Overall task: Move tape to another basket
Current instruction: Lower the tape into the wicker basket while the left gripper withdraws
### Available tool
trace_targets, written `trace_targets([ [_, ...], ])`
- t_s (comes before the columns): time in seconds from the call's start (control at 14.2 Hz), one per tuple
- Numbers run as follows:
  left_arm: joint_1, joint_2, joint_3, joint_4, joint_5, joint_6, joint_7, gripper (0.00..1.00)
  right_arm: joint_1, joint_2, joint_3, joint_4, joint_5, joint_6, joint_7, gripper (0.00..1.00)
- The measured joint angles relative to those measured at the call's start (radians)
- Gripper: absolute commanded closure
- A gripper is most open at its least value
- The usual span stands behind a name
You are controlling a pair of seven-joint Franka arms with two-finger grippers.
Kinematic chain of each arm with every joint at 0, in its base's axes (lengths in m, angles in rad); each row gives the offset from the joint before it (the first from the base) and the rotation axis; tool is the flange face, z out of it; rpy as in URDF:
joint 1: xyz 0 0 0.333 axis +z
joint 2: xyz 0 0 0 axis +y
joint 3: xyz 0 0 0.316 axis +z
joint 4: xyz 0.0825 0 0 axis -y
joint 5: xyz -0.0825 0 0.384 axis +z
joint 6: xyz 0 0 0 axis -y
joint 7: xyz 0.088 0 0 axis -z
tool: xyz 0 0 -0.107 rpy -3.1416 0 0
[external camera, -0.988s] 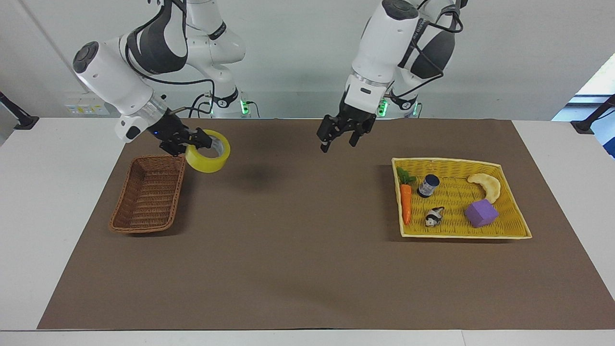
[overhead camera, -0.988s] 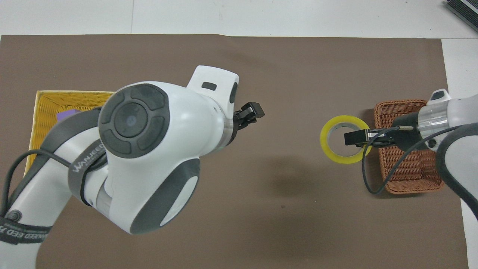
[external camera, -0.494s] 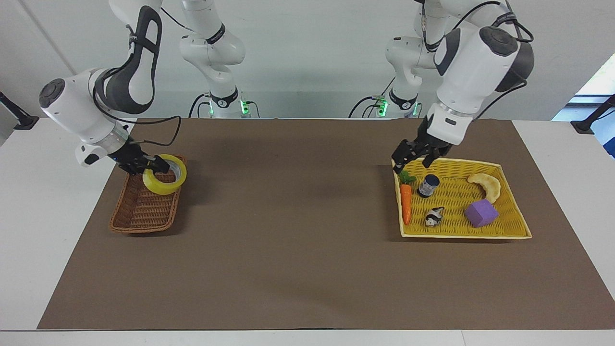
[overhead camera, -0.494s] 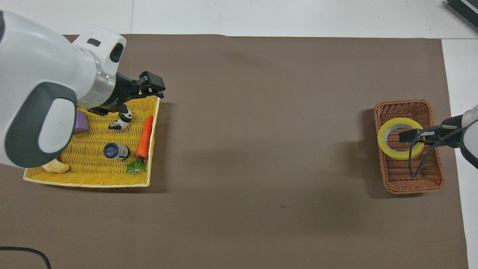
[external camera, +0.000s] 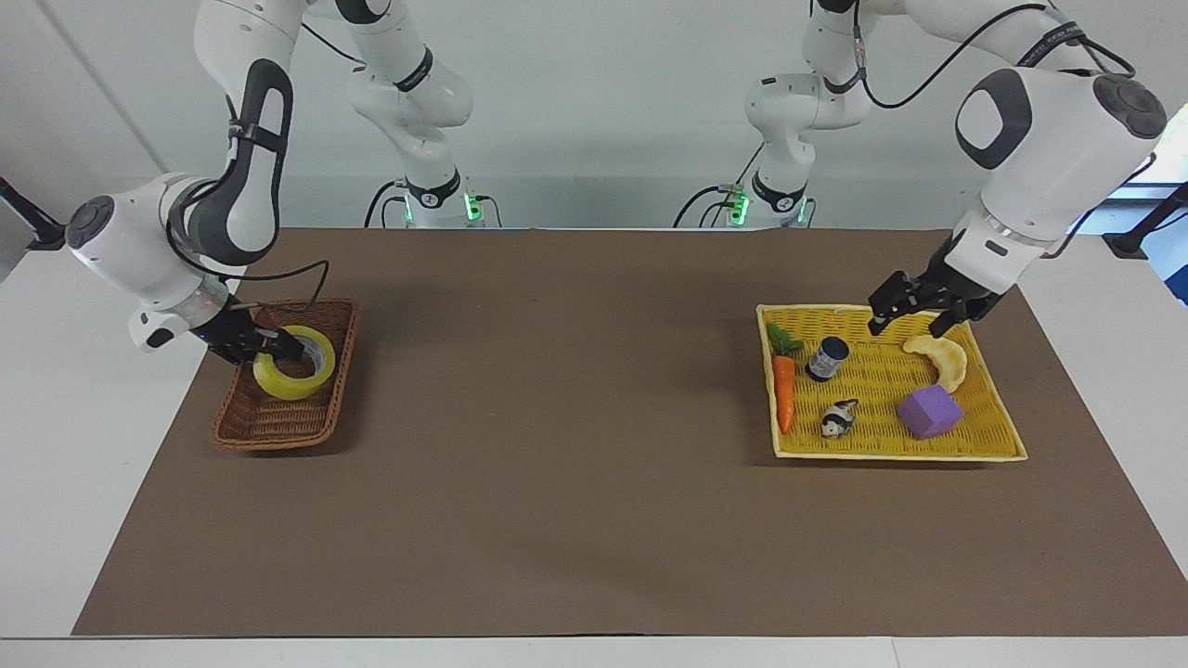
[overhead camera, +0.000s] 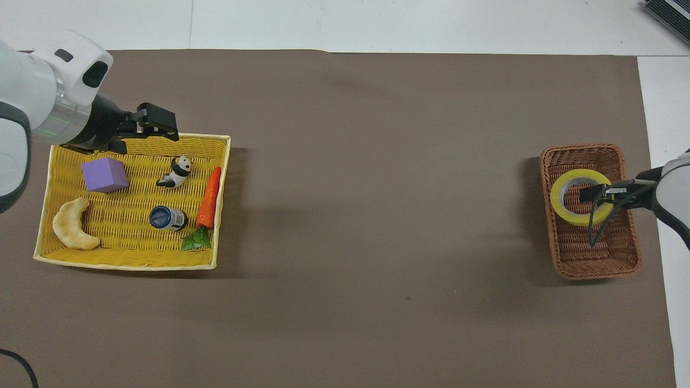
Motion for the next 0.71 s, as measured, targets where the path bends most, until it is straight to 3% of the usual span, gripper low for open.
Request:
trace_targets([
  [0.35,0.006,-0.057,-0.009,0.004,0.064,-0.066,0.069,0.00,-0.015,0.026,0.005,0.002,0.000,0.015,-0.019,1.00],
  [0.42,0.004,-0.075,-0.011,0.006,0.092,-0.087,0.071,0.00,-0.015,0.026,0.006,0.005,0.000,0.015,-0.019,0.83],
  [0.56,0.003,-0.115,-0.014,0.012,0.116,-0.132,0.072,0.00,-0.015,0.026,0.007,0.007,0.001,0.015,-0.019,0.20],
  [0.71,0.003,-0.152,-0.014,0.016,0.118,-0.172,0.072,0.00,-0.015,0.026,0.007,0.008,0.001,0.015,-0.018,0.03],
])
